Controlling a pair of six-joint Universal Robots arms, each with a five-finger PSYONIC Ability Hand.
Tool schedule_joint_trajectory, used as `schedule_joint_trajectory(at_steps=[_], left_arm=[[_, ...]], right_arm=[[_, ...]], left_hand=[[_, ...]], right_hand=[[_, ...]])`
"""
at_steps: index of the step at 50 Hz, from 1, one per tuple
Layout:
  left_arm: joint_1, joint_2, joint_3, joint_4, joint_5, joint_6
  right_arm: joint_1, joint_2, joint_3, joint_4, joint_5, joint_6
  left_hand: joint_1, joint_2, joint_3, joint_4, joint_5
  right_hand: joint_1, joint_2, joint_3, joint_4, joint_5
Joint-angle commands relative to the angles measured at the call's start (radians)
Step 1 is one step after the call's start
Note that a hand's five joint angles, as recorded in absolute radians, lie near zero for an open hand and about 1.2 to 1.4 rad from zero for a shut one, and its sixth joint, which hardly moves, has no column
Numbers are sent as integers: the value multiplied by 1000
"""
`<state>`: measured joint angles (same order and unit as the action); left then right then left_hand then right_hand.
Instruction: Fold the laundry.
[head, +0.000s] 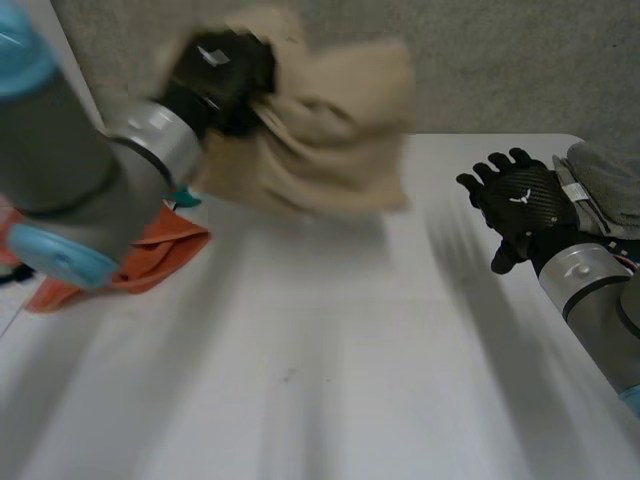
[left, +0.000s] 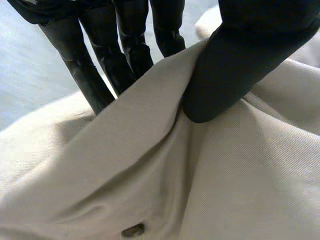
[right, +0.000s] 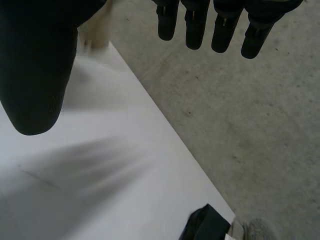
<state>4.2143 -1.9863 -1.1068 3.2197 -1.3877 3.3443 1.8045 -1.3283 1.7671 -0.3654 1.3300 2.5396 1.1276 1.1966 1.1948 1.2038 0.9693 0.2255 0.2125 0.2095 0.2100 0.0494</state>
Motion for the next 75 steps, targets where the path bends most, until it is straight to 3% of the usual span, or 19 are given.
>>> schedule_joint_trajectory(at_steps=[1, 2, 3, 7, 12, 18, 27, 34, 39, 43, 47, 50, 51, 53, 56, 57, 62, 67, 75], left_arm=[[-177, -239, 28, -66, -59, 6], [-181, -296, 42, -70, -91, 7], [-184, -316, 50, -72, -103, 7], [-198, -371, 58, -84, -180, 11], [-208, -312, 41, -87, -250, 12], [-201, -148, -48, -75, -252, 11], [-220, -37, -222, -69, -249, 11], [-374, -78, -249, 41, -234, 17], [-410, -163, -229, 89, -218, 75], [-433, -236, -196, 95, -205, 173], [-471, -342, -134, 92, -212, 289], [-485, -371, -108, 94, -224, 325], [-487, -377, -101, 97, -229, 331], [-487, -376, -97, 101, -240, 331], [-485, -368, -99, 117, -255, 333], [-482, -365, -100, 123, -258, 333], [-462, -280, -126, 161, -298, 334], [-331, -111, -192, 190, -300, 346], [-177, -16, -217, 189, -205, 346]], right_arm=[[-16, -6, -5, 5, 60, 57], [-22, -5, -9, 5, 72, 76], [-25, -5, -9, 5, 75, 80], [-43, -5, -11, 6, 84, 94], [-54, -5, -17, 22, 81, 93], [-51, -3, -47, 85, 78, 91], [-53, 99, -227, 381, 48, 67], [-39, 297, -477, 474, 8, 22], [-30, 395, -563, 448, -107, -61], [5, 471, -618, 392, -262, -87], [25, 540, -652, 359, -305, -88], [56, 602, -693, 355, -301, -90], [64, 618, -704, 355, -302, -90], [75, 644, -724, 353, -304, -91], [78, 667, -773, 347, -301, -90], [78, 670, -791, 342, -296, -85], [70, 611, -813, 303, -182, -33], [62, 448, -752, 304, -80, 63], [62, 178, -545, 367, -55, 154]], left_hand=[[269, 200, 201, 192, 252], [-16, -85, -83, -92, -32], [-129, -198, -196, -205, -145], [-403, -472, -470, -479, -419], [-781, -850, -848, -857, -798], [-847, -916, -914, -923, -863], [-847, -916, -914, -923, -863], [-879, -948, -946, -955, -895], [-876, -945, -943, -952, -892], [-870, -939, -937, -946, -886], [-855, -925, -923, -932, -872], [-750, -819, -818, -827, -767], [-482, -551, -549, -559, -499], [-214, -283, -281, -290, -230], [268, 199, 201, 192, 251], [269, 200, 201, 192, 252], [269, 200, 201, 192, 252], [269, 200, 201, 192, 252], [269, 200, 201, 192, 252]], right_hand=[[-51, -38, -35, -36, -49], [-51, -38, -35, -36, -49], [-51, -38, -35, -36, -49], [-51, -38, -35, -36, -49], [-51, -38, -35, -36, -49], [-51, -38, -35, -36, -49], [-51, -38, -35, -36, -49], [-51, -38, -35, -36, -49], [-51, -38, -35, -36, -49], [-51, -38, -35, -36, -49], [-51, -38, -35, -36, -49], [-51, -38, -35, -36, -49], [-51, -38, -35, -36, -49], [-30, -17, -14, -14, -28], [819, 832, 835, 834, 821], [1167, 1180, 1183, 1183, 1169], [1171, 1184, 1187, 1186, 1172], [1171, 1184, 1187, 1186, 1172], [1171, 1184, 1187, 1186, 1172]])
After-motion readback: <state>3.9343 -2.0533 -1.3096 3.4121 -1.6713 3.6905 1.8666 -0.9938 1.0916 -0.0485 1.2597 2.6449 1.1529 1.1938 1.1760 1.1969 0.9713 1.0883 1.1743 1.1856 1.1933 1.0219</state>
